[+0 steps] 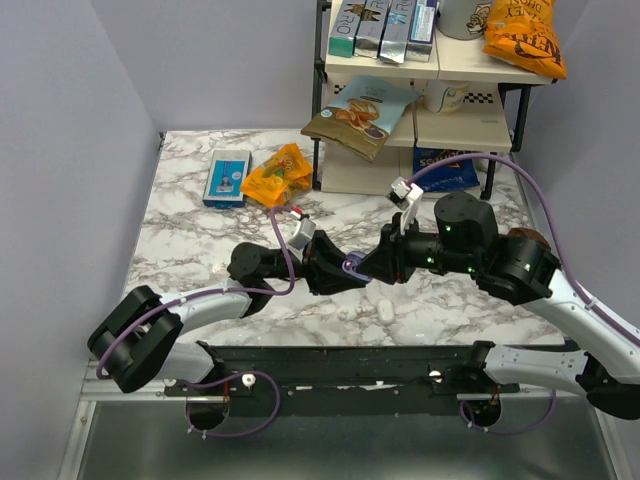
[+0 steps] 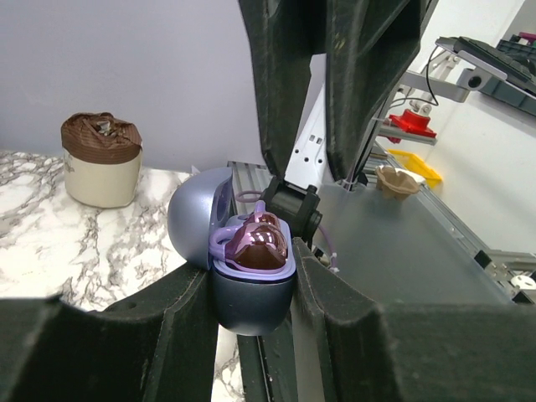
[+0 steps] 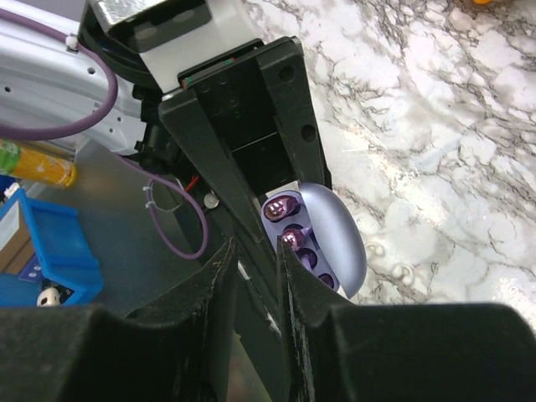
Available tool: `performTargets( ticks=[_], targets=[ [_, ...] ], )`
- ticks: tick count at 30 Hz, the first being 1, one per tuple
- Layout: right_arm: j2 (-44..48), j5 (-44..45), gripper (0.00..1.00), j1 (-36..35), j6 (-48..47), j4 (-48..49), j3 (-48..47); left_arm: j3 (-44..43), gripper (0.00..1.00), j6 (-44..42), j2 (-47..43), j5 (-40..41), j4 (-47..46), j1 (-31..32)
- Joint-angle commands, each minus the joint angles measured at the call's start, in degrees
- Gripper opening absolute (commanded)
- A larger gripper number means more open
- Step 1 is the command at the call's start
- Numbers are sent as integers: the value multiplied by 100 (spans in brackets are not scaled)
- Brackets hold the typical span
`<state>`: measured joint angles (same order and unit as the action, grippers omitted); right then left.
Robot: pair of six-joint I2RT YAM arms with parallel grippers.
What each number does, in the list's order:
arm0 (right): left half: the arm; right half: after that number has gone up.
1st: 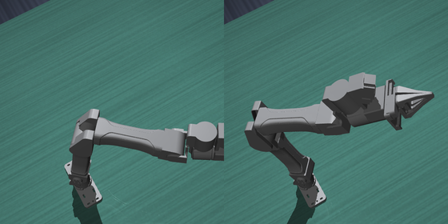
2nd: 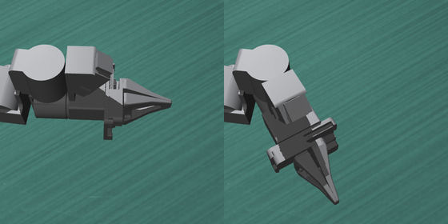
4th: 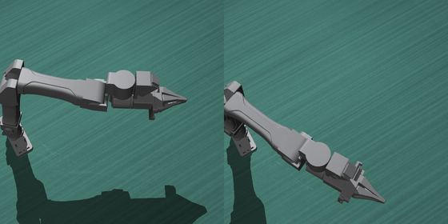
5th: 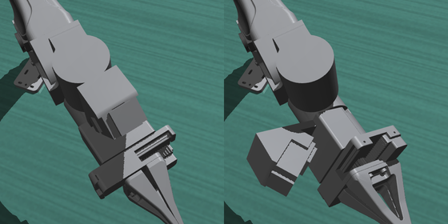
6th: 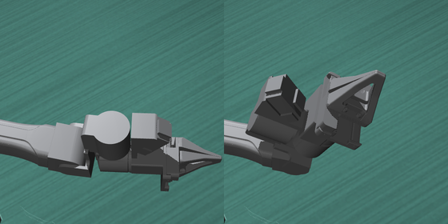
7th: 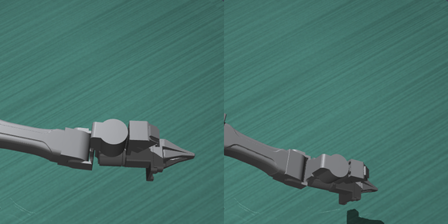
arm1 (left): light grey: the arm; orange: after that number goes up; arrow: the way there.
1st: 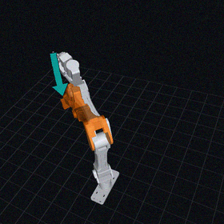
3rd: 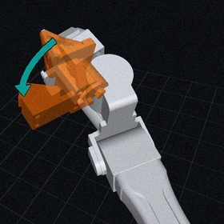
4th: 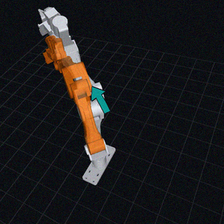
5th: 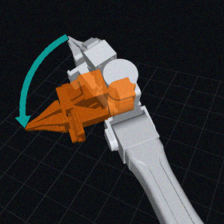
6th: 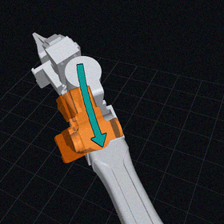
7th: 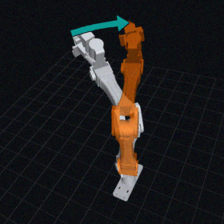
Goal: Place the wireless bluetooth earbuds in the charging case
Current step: Pick up the earbud from the charging case.
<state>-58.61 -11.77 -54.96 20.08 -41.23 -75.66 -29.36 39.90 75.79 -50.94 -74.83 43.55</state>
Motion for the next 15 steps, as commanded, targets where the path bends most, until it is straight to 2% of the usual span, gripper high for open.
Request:
performTargets(
  ticks=[1, 15],
  targets=[
    [-107, 210, 32, -15, 128, -315, -19, 98, 0, -211, -161, 102, -2185, -31],
    [-300, 403, 33, -15, 155, -324, -81, 80, 0, -228, -179, 128, -2185, -31]
  ],
)
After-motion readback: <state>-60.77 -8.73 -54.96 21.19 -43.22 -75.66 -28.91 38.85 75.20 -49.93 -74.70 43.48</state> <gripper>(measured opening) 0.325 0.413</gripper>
